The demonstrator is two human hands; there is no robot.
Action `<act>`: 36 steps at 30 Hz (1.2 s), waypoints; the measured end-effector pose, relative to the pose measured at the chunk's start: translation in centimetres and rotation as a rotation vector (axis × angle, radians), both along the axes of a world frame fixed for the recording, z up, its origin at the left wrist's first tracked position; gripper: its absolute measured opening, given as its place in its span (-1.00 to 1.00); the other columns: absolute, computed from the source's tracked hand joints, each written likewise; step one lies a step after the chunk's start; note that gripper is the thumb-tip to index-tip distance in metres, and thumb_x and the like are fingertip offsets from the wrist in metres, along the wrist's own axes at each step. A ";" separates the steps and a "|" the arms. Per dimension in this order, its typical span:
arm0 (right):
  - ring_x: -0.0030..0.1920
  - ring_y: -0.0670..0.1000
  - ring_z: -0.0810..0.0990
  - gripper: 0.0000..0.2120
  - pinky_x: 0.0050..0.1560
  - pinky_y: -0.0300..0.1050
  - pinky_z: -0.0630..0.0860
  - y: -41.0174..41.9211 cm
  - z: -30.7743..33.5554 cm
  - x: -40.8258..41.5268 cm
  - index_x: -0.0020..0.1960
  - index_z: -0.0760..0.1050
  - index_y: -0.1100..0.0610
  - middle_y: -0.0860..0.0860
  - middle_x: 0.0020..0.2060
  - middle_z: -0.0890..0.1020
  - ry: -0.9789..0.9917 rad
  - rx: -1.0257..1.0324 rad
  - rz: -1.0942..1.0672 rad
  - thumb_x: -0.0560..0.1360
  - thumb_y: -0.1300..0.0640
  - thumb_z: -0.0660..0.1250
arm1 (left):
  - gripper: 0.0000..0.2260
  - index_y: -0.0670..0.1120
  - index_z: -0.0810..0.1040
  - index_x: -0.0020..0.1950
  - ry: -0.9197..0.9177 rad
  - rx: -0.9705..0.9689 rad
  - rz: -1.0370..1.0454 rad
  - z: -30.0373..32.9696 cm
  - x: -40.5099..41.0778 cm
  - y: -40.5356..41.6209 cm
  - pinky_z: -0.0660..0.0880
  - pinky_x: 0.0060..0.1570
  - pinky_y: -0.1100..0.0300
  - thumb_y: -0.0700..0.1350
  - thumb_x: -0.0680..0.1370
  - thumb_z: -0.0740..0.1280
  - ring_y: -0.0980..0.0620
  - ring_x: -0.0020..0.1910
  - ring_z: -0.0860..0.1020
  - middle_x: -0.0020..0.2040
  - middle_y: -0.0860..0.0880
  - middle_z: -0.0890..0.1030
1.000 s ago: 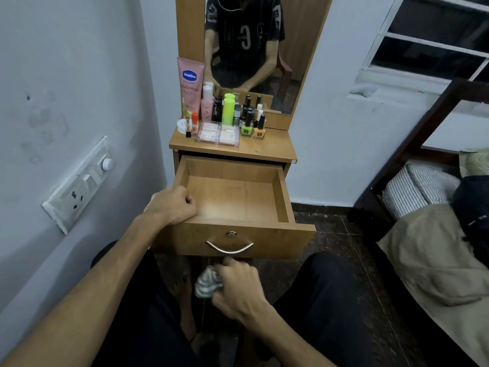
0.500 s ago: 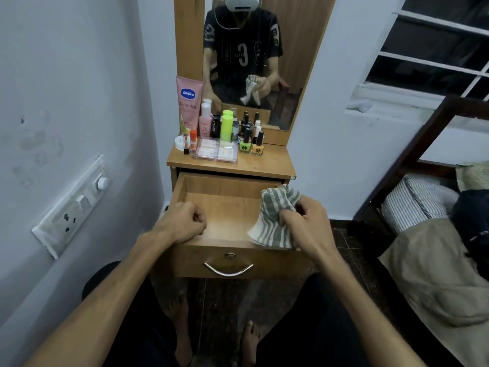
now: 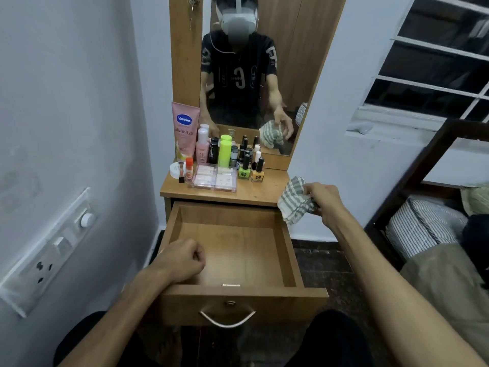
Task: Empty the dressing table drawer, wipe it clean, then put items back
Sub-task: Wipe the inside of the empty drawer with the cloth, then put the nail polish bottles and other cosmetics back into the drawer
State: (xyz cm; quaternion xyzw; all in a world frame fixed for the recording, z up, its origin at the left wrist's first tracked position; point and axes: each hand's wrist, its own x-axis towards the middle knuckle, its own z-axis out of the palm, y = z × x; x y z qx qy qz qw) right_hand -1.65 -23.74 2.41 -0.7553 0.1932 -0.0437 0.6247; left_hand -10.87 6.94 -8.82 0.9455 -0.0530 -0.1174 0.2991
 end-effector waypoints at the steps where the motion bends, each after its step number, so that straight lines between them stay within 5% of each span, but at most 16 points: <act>1: -0.34 0.01 0.52 -0.91 -0.35 -0.15 0.50 0.2 0.2 1.1 -0.19 0.48 0.19 0.06 -0.32 0.53 0.006 0.004 -0.005 0.44 0.34 0.30 | -0.89 -0.05 0.66 -0.16 -0.008 -0.001 -0.008 0.0 0.3 -0.2 0.57 -0.14 0.24 -0.21 0.51 0.37 0.16 -0.21 0.61 -0.21 0.08 0.66; 11: -0.17 0.12 0.63 -0.90 -0.14 0.01 0.65 1.5 -0.3 8.3 -0.05 0.48 0.23 0.15 -0.14 0.62 -0.026 0.246 -0.033 0.45 0.35 0.28 | -0.82 0.03 0.68 -0.23 -0.155 -0.052 -0.028 3.3 6.5 -4.1 0.61 -0.21 0.18 -0.20 0.44 0.33 0.23 -0.32 0.59 -0.32 0.16 0.66; 15: -0.08 0.11 0.61 -0.85 -0.11 -0.05 0.51 1.8 -3.7 9.1 -0.04 0.58 0.16 0.08 -0.11 0.64 -0.014 -0.289 -0.027 0.41 0.15 0.36 | -0.83 0.04 0.69 -0.18 -0.195 -0.024 -0.013 3.2 7.9 -5.2 0.50 -0.19 0.23 -0.19 0.46 0.34 0.21 -0.21 0.60 -0.25 0.16 0.66; 19: 0.24 0.10 0.59 -0.57 0.05 -0.12 0.41 2.6 -3.9 8.8 0.36 0.54 0.11 0.09 0.24 0.65 -0.196 -0.656 -0.073 0.51 0.01 0.39 | -0.82 0.04 0.69 -0.14 -0.254 -0.010 0.010 1.8 8.1 -5.8 0.48 -0.16 0.21 -0.19 0.46 0.33 0.21 -0.19 0.59 -0.24 0.15 0.65; 25: 0.07 0.07 0.59 -0.63 0.09 0.10 0.61 2.7 -5.7 8.6 0.21 0.64 0.05 0.07 0.12 0.65 -0.376 -0.980 0.120 0.45 -0.03 0.33 | -0.85 0.04 0.67 -0.03 -0.448 -0.036 0.044 0.2 7.9 -6.4 0.53 -0.01 0.16 -0.11 0.50 0.32 0.15 -0.06 0.58 -0.08 0.15 0.66; 36: 0.12 0.05 0.59 -0.66 0.03 0.05 0.61 1.1 -6.6 9.2 0.29 0.56 0.00 0.01 0.20 0.62 -0.312 -1.035 0.197 0.54 -0.01 0.30 | -0.91 0.03 0.64 -0.05 -0.647 -0.031 0.070 0.0 7.9 -3.7 0.55 -0.01 0.22 -0.10 0.56 0.34 0.22 -0.08 0.54 -0.08 0.15 0.63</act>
